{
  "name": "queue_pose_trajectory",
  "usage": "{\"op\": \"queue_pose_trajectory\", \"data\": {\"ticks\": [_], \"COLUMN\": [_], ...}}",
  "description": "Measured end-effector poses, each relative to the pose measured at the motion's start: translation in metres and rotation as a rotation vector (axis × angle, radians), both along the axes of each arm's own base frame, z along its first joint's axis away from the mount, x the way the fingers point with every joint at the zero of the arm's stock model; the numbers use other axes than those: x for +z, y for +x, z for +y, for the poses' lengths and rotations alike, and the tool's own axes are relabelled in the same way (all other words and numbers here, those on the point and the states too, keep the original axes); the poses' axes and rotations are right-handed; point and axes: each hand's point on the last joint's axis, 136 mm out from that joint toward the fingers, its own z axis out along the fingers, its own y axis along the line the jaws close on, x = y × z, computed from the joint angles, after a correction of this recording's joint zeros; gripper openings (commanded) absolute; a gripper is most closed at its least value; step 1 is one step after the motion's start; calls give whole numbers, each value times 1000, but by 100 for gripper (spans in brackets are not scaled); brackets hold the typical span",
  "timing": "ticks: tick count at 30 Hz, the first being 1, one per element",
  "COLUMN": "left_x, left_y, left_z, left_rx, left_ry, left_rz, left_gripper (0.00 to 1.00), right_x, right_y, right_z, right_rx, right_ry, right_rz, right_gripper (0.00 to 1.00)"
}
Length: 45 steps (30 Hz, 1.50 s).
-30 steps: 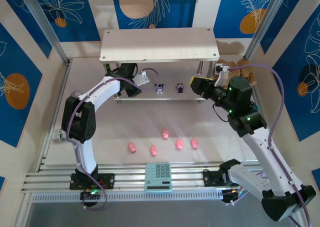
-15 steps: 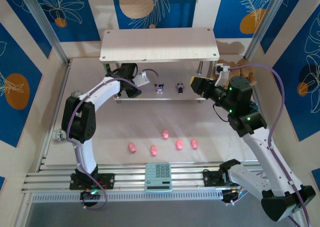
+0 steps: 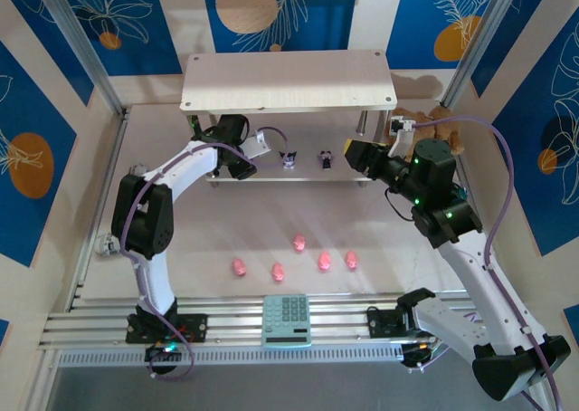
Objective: Place and organize the plastic toys onto the shelf
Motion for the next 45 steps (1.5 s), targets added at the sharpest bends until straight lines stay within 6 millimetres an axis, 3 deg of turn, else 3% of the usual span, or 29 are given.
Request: {"op": "queue_pose_trajectory", "data": {"ticks": [8,21,42,45], "left_x": [0,5,1,5], "left_y": [2,3,-4,-6], "left_z": [2,22,26,26], "left_rx": [8,50,31,29], "left_ry": [9,15,27,21], "left_rz": [-10,-38,-34,-40], "left_gripper": [62,63,63,68], "right_x": [-1,-2,-6,-5], "right_y": [0,1,2,2], "right_z": [-1,-1,-3,-3], "right_rx": [-2,-4,-11,-11], "right_ry": [0,6,13,14], "right_rz": [1,7,19,16], "right_gripper": [55,55,55,55]}}
